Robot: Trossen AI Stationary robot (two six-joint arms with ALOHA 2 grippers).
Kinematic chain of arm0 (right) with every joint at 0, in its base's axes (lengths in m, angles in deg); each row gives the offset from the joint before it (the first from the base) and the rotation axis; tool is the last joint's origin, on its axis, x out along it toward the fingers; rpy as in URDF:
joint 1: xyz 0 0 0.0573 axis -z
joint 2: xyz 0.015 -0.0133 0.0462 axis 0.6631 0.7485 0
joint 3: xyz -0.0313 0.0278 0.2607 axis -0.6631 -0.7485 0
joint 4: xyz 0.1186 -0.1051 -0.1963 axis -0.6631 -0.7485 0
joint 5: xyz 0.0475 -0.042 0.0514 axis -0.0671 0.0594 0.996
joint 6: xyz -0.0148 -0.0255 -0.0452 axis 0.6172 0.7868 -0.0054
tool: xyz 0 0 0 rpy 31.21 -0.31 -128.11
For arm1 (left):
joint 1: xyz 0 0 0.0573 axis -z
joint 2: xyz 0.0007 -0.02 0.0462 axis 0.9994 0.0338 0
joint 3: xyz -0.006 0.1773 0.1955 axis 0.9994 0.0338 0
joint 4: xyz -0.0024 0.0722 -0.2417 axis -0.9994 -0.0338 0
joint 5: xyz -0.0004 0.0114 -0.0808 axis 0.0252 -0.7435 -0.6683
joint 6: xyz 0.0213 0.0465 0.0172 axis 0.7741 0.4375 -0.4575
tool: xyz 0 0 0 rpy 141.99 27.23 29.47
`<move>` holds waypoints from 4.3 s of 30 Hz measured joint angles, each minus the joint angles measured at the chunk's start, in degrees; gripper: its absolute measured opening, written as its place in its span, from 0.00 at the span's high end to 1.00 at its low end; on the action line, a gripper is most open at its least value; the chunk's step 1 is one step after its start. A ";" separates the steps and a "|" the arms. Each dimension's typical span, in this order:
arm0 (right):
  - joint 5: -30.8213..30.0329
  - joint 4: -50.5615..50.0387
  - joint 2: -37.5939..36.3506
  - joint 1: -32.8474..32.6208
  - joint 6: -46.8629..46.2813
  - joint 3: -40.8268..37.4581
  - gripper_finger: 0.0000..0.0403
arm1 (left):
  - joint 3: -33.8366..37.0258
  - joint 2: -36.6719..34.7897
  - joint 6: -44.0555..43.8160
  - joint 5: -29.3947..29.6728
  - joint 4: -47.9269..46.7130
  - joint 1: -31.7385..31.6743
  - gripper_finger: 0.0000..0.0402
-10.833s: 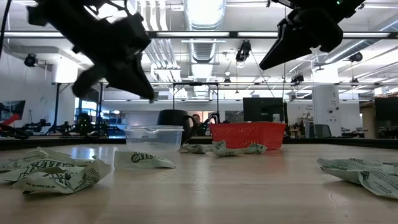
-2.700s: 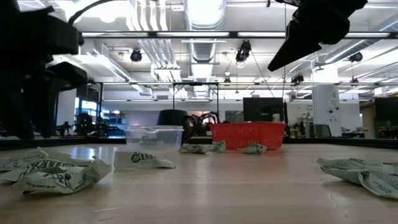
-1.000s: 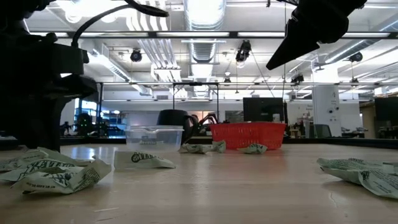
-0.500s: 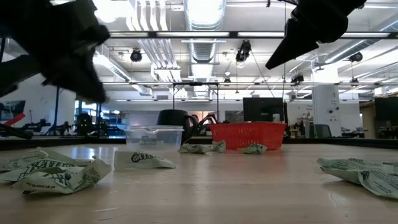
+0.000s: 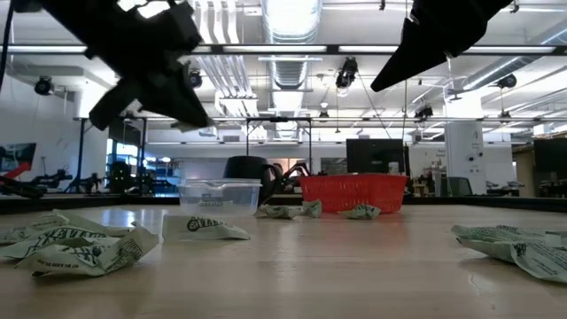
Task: Pick and place items into bin
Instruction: Put the stevia packet into the transparent bin, then put the stevia packet into the red bin
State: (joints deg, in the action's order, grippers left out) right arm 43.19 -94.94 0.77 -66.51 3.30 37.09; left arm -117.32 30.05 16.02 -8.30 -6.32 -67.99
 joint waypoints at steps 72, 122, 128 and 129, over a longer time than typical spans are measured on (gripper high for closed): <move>5.36 3.32 0.00 -0.02 -2.97 -3.14 0.83 | 0.11 8.01 7.48 -12.02 7.81 -17.54 0.80; 22.55 20.65 16.70 -11.06 -13.73 -8.57 0.78 | 2.78 -14.99 -14.45 -3.98 -14.08 -0.78 0.80; 20.68 20.76 15.98 -11.02 -15.01 -8.55 0.71 | 2.77 -14.99 -14.45 -3.96 -14.07 -0.78 0.80; 20.68 20.74 16.02 -11.03 -15.43 -8.55 0.70 | 2.81 -14.99 -14.45 -3.96 -14.07 -0.78 0.80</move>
State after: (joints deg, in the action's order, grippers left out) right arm 63.86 -74.19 16.79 -77.53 -12.13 28.55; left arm -114.51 15.06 1.57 -12.25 -20.39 -68.77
